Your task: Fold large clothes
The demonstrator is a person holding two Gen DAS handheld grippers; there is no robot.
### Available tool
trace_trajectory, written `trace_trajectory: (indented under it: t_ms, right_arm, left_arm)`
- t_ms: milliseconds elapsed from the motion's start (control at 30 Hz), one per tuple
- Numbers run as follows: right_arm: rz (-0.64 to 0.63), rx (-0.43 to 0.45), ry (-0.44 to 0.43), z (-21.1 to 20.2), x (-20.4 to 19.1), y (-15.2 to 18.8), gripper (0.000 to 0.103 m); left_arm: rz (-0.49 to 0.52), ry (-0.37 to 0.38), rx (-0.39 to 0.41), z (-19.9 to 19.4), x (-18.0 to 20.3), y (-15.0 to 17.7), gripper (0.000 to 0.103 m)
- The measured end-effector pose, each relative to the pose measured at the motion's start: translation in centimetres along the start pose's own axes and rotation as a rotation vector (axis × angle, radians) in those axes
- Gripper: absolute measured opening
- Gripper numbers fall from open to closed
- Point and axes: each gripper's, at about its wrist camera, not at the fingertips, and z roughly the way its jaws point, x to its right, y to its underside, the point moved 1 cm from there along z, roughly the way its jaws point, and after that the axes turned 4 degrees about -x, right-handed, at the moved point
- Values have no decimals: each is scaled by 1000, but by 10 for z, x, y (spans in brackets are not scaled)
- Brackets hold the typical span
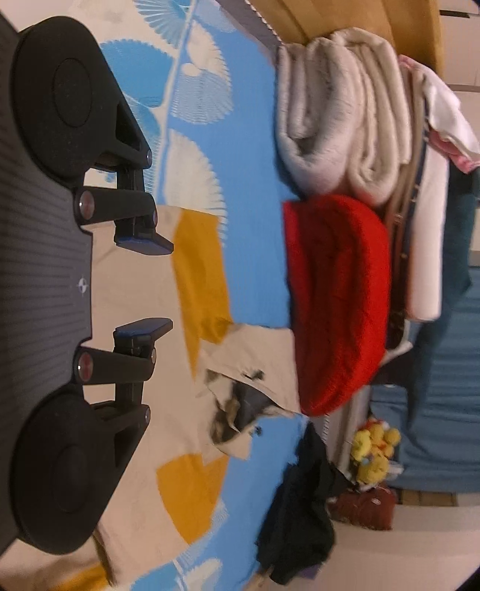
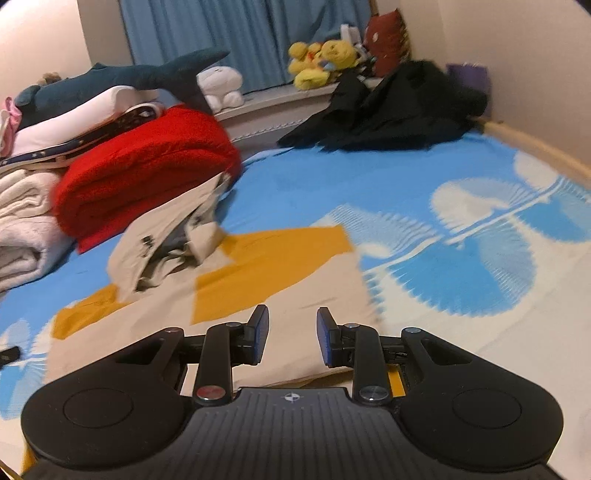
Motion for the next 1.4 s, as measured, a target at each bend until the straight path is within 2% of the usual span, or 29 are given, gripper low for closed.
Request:
trace_trajectory:
  t_ms: [100,200,300,367,400,500,600,667,733,900,967,1000,1033,1067,1100,1133,1233,1300,1400]
  right_arm:
    - [-9,25,43,-3,10,-7,30]
    - [14,13,30,-3,20,-10,29]
    - [10,13,25,-3,22,-12,29]
    - [17,15,18,-3,25,-13,24]
    - [23,14,16,-2,25,-14,19]
    - [47,2,16,1,27,-14,19]
    - [65,-13,17,7,27,-14,19]
    - [76,-22,19,10,28,-13,19]
    - [85,-34,18,14,28,-12,19]
    - [88,-64,31,23,28,-8,19]
    - [90,-77,31,26,28,-7,19]
    - [90,-84,29,28,28,-7,19]
    - [90,-85,29,28,28,-8,19]
    - [91,-81,30,27,28,-8,19]
    - [90,-77,28,26,28,-9,19]
    - [89,-74,26,25,28,-10,19]
    - [105,-69,18,24,30,-13,19]
    - [123,-74,9,23,30,-14,19]
    - [133,-64,-22,15,28,-17,19]
  left_arm:
    - [14,10,23,1,6,-24,35]
    - [8,61,9,23,17,-62,27]
    - [36,86,-14,61,38,-100,23]
    - [75,90,-44,98,59,-120,23]
    - [82,98,-63,115,68,-126,23]
    - [112,104,-109,175,102,-144,24]
    - [122,111,-137,231,133,-153,36]
    - [97,104,-160,266,149,-156,67]
    - [78,90,-159,296,165,-158,81]
    - [197,-14,-147,354,207,-155,83]
    - [252,-78,-136,368,216,-154,82]
    - [282,-123,-132,375,218,-155,81]
    - [314,-165,-129,379,218,-157,70]
    - [339,-182,-127,380,217,-162,48]
    - [351,-180,-118,378,212,-168,32]
    - [348,-176,-102,371,206,-174,6]
    - [315,-146,-23,326,183,-192,5]
    - [288,-64,31,279,163,-196,4]
    - [314,98,98,187,132,-176,4]
